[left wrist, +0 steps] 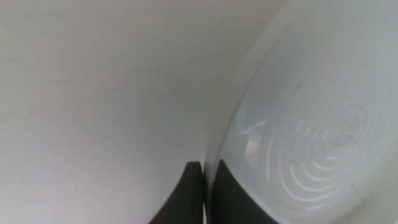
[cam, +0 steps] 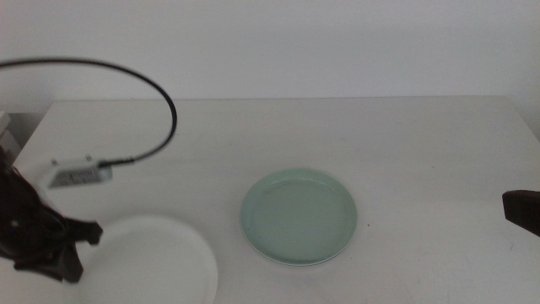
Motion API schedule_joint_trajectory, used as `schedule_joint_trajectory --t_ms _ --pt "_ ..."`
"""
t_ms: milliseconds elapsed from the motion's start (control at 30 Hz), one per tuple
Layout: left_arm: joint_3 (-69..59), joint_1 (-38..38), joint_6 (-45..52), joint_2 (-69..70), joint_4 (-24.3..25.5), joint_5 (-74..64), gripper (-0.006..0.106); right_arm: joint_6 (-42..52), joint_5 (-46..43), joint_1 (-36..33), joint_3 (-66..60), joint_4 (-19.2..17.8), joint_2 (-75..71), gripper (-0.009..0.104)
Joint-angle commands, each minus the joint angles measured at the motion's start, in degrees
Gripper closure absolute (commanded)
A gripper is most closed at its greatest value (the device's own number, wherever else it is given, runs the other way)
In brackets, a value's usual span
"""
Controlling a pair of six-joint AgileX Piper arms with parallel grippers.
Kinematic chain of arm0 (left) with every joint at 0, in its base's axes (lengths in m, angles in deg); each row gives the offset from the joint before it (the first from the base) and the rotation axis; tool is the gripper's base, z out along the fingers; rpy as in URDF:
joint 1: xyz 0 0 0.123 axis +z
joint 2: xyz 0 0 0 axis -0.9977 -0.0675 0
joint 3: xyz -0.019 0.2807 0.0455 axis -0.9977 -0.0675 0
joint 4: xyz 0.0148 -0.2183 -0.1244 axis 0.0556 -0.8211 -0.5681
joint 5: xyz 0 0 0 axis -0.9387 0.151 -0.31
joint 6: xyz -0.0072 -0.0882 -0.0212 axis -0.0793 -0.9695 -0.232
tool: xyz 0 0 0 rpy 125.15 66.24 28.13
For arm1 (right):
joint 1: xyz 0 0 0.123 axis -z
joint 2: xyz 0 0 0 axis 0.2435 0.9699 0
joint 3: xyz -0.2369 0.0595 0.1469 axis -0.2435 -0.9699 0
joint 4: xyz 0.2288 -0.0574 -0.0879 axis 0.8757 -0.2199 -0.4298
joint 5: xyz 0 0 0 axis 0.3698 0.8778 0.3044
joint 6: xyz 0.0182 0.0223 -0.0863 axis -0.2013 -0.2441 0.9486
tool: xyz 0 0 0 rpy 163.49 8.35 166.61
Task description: Stack the three bowls on top of each other.
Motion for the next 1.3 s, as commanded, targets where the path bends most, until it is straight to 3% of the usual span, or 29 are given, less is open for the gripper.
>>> schedule_joint_trajectory --t_ms 0,267,700,1133,1267 --pt "3.7 -0.3 -1.7 6.2 -3.3 -4.6 0.1 0.6 -3.9 -0.1 1.3 0.5 0.0 0.034" --pt "17.1 -6.5 -10.5 6.2 -4.3 -8.4 0.1 0.6 -3.9 -0.1 1.3 0.5 0.0 0.034" --pt "39.1 -25.2 -17.5 -16.2 -4.7 -7.8 0.1 0.6 -3.9 -0.1 1.3 0.5 0.0 0.034" --pt "43.3 -27.7 -17.9 -26.0 -6.1 -1.5 0.1 0.6 -3.9 -0.1 1.3 0.5 0.0 0.034" --pt "43.3 -27.7 -16.8 -26.3 -5.7 -0.5 0.089 0.6 -3.9 -0.1 1.3 0.5 0.0 0.034"
